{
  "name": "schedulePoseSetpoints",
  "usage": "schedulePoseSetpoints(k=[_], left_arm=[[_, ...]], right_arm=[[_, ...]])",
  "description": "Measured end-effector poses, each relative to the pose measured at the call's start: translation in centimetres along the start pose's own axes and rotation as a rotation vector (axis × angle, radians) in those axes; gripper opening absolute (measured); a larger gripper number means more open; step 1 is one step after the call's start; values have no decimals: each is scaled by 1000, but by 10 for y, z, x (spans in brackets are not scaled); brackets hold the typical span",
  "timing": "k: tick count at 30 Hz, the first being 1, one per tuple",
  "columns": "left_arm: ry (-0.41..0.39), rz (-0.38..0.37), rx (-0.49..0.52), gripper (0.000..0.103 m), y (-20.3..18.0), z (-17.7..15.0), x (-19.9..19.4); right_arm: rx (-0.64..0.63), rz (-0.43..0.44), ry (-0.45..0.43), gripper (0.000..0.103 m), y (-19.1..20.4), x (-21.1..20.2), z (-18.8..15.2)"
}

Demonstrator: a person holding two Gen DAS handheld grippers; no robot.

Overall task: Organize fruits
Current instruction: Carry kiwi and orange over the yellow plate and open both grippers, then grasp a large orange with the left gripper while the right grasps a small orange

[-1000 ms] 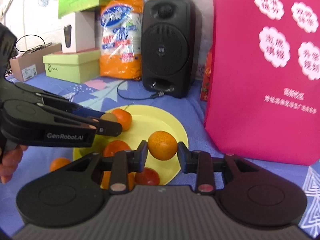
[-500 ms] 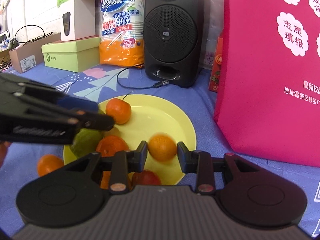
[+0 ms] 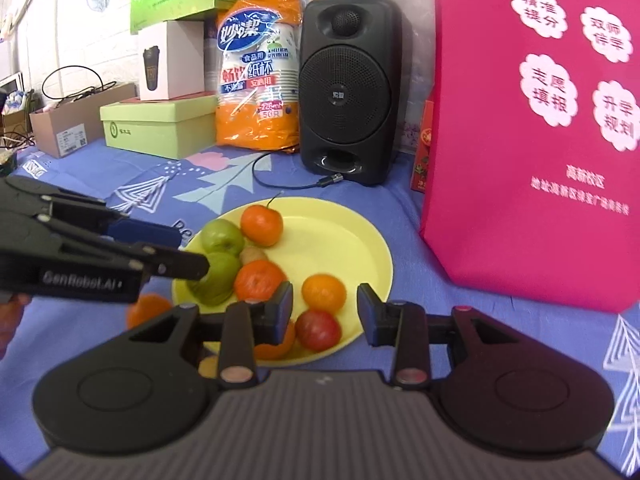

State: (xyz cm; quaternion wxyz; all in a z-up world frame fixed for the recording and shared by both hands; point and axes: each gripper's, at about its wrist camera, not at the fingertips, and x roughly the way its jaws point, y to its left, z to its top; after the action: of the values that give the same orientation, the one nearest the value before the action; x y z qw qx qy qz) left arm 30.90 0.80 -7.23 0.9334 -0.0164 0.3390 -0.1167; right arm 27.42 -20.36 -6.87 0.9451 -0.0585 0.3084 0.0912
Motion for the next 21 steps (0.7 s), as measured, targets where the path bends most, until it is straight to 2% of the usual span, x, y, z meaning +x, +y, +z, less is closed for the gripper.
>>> schedulePoseSetpoints(k=[3, 5, 12, 16, 21], left_arm=[[-14, 4, -5, 40, -2, -9, -17], [-23, 8, -11, 46, -2, -18, -29], [-1, 33, -19, 46, -2, -67, -53], [25, 26, -39, 46, 0, -87, -48], [27, 38, -29, 46, 2, -85, -26]], right_arm=[[16, 7, -1, 34, 5, -15, -13], [26, 15, -3, 34, 10, -25, -23], [48, 46, 7, 39, 28, -50, -58], [57, 65, 16, 43, 38, -58, -74], [49, 90, 42, 44, 50, -60, -86]])
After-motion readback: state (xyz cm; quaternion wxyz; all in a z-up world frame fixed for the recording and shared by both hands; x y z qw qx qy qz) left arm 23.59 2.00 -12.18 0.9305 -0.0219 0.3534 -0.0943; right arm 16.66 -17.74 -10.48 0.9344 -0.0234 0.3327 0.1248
